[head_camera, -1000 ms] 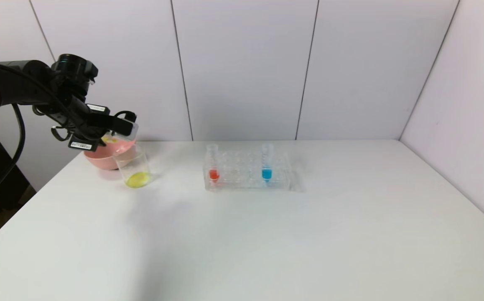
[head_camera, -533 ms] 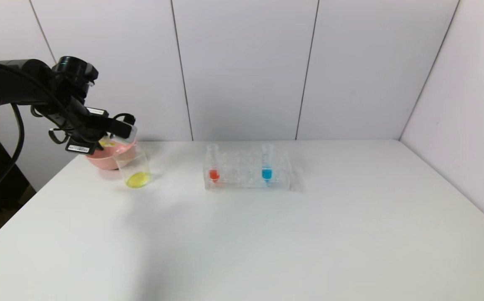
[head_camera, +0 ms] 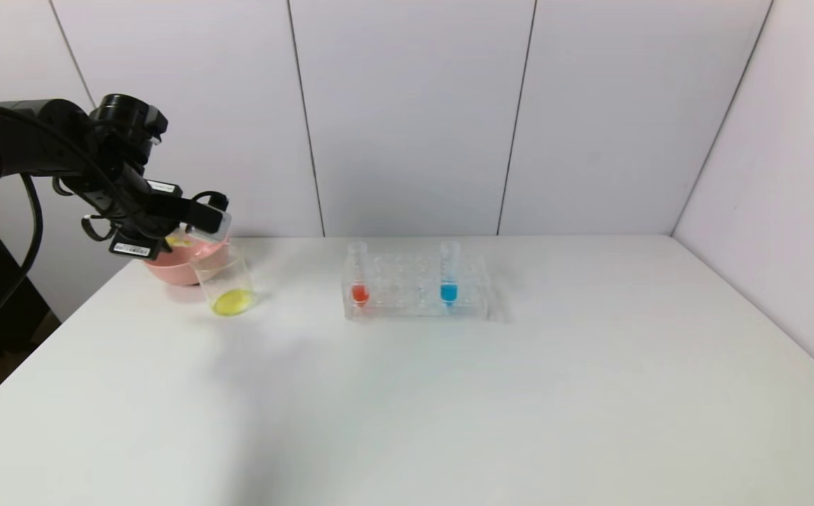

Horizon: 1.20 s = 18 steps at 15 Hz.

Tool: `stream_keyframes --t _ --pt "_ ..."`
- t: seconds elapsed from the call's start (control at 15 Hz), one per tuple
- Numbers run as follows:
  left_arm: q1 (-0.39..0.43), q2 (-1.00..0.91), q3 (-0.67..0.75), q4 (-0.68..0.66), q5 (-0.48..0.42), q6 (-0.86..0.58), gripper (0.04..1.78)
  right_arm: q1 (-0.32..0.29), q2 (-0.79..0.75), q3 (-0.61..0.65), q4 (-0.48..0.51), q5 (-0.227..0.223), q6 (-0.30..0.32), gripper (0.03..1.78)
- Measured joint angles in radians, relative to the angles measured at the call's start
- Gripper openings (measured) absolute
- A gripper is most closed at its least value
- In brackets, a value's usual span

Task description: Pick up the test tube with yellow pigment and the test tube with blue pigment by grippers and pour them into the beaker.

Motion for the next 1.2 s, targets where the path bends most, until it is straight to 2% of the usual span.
stream_keyframes --t 0.27,0.53,1.2 --pt "-0.005 0.000 0.000 -0.004 0.011 0.003 0.45 0.000 0.000 0.000 0.000 0.000 0.000 1.71" --pt "-0.009 0.001 0.000 -0.001 0.061 0.007 0.45 0.000 0.000 0.000 0.000 0.000 0.000 1.71" --pt "-0.020 0.006 0.000 -0.016 0.095 0.004 0.45 0.000 0.000 0.000 0.000 0.000 0.000 1.71"
